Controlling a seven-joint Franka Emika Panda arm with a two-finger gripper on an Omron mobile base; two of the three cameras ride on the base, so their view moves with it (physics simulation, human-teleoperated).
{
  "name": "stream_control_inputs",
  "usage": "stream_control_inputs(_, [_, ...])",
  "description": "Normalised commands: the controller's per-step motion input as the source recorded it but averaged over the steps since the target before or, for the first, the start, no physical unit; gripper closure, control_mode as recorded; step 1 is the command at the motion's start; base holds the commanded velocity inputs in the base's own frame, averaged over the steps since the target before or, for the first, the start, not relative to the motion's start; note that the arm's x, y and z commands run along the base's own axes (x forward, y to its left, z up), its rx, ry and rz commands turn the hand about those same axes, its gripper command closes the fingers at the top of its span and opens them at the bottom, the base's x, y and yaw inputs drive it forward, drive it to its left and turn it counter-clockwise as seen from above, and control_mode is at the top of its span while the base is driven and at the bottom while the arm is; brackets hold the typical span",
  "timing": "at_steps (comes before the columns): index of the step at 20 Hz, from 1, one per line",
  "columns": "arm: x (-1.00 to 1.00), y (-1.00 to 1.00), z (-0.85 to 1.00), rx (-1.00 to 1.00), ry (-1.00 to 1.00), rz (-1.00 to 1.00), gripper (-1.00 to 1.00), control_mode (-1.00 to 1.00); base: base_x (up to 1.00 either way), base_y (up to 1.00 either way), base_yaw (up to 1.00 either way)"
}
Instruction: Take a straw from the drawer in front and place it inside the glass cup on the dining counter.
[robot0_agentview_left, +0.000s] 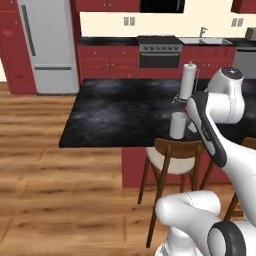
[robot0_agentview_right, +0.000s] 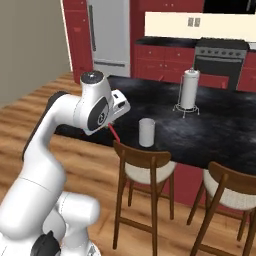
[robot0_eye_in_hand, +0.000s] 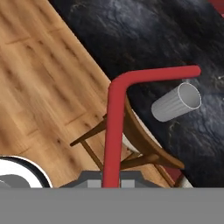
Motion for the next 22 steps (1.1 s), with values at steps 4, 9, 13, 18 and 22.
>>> stream_control_inputs(4, [0.00, 0.00, 0.00, 0.00, 0.00, 0.00, 1.00, 1.00, 0.40, 0.34, -0.37])
stream_control_inputs(9, [0.00, 0.00, 0.00, 0.00, 0.00, 0.00, 1.00, 1.00, 0.29, 0.02, -0.16])
stream_control_inputs(13, [0.00, 0.00, 0.00, 0.00, 0.00, 0.00, 1.00, 1.00, 0.46, 0.00, -0.05])
stream_control_inputs(18, [0.00, 0.00, 0.00, 0.00, 0.00, 0.00, 1.00, 1.00, 0.41, 0.04, 0.00])
stream_control_inputs(22, [-0.05, 0.15, 0.00, 0.00, 0.05, 0.00, 1.00, -1.00, 0.00, 0.03, 0.00])
